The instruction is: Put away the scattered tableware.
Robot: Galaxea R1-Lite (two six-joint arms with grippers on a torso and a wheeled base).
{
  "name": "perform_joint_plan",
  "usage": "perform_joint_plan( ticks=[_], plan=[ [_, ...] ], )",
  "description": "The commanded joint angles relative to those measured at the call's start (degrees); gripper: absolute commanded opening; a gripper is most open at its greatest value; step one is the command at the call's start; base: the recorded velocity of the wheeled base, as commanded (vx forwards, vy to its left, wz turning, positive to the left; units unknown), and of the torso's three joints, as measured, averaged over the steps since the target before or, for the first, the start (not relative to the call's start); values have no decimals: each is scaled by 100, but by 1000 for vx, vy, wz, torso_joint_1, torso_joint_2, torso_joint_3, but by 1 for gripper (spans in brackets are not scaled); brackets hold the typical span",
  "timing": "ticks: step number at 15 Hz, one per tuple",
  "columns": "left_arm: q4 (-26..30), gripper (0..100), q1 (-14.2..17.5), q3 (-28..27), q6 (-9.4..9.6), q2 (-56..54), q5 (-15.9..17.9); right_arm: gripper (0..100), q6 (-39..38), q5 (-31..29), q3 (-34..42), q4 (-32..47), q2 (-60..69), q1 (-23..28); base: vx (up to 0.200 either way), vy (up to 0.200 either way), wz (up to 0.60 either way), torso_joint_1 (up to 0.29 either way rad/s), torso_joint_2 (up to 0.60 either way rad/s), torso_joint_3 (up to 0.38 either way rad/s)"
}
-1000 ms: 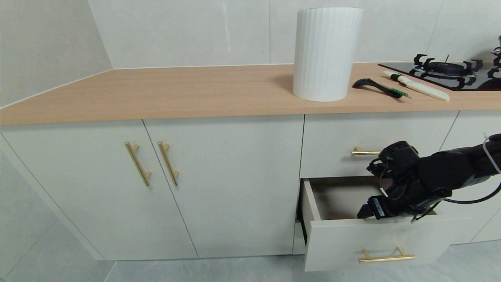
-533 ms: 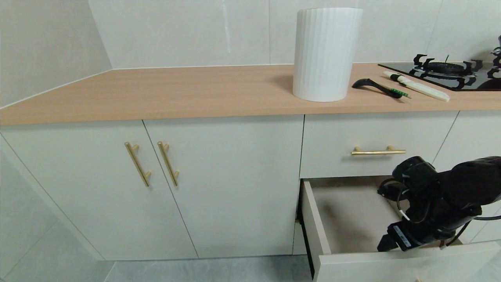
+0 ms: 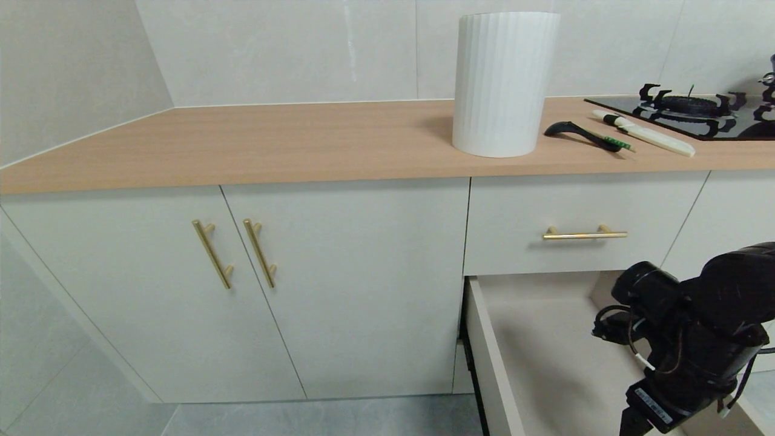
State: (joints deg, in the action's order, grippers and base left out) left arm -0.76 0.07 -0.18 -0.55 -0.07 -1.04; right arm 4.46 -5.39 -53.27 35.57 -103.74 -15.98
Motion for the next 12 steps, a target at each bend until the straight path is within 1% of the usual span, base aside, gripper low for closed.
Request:
perform_joint_plan(
  ticks=[1,3,5,8,10,12],
  plan=[
    [-4,100,1,1,2,7,-2,100,-16,11,-113,-15,232,-19,0,0,0,0,0,0],
    [-4,100,1,1,-7,7,-2,100,-33,47,-201,-33,733,-19,0,0,0,0,0,0],
    [-4,100,1,1,2,7,-2,100,-77,47,-307,-33,1647,-19,0,0,0,0,0,0],
    [-4,100,1,1,2,7,-2,100,-727,135,-825,-24,2710,-19,0,0,0,0,0,0],
    [-4,100,1,9,-7,7,-2,100,-956,170,-1010,-6,2903,-1,0,0,0,0,0,0],
    [-4,100,1,9,-7,7,-2,100,-921,222,-966,-6,2798,16,0,0,0,0,0,0]
  ],
)
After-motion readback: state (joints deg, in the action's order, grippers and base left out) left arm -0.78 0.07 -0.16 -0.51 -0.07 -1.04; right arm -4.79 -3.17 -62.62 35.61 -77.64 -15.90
